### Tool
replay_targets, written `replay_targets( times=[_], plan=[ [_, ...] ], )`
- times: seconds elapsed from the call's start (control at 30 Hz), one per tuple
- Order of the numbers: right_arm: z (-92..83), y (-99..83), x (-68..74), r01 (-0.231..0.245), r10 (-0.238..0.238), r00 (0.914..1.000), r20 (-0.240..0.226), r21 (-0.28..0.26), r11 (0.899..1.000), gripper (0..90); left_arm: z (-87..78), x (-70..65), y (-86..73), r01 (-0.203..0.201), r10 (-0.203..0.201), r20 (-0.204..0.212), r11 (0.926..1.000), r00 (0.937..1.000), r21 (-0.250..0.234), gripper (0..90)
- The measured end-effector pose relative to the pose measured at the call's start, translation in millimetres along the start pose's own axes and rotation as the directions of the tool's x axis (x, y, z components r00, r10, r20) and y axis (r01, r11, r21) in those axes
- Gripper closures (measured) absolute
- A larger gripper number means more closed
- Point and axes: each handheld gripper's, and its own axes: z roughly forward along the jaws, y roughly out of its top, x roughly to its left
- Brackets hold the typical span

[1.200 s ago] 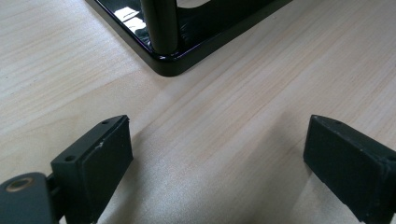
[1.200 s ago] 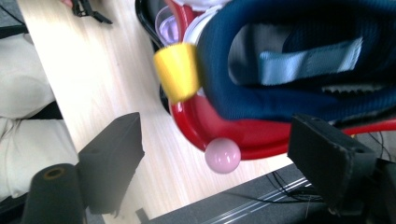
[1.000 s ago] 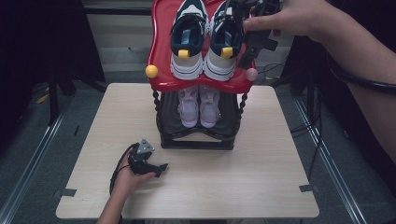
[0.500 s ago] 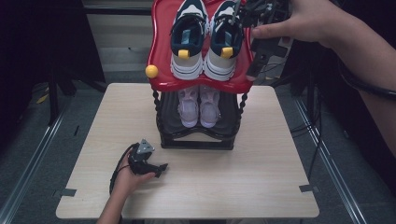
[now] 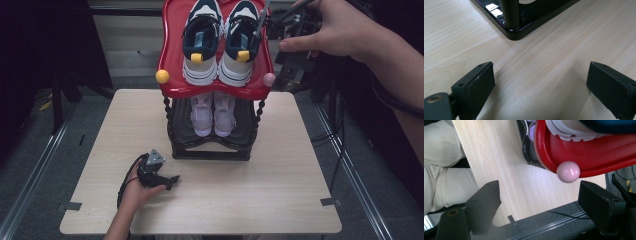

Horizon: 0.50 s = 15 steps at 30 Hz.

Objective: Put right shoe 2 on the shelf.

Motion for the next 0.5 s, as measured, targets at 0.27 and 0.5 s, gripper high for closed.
replay_targets(
  times=[0.27, 0.5],
  plan=[
    [9.3, -11.8, 4.6, 0.001, -0.001, 0.9998, -0.021, 0.013, 1.000, 17.5, -0.1, 0.0, -0.1, 0.000, 0.000, -0.001, 1.0000, 1.0000, 0.000, 7.4],
    [11.8, -22.3, 6.3, -0.001, 0.002, 0.9998, -0.020, 0.016, 1.000, 17.7, -0.3, -0.2, -0.2, 0.000, 0.000, -0.003, 1.0000, 1.0000, -0.001, 7.4]
  ],
)
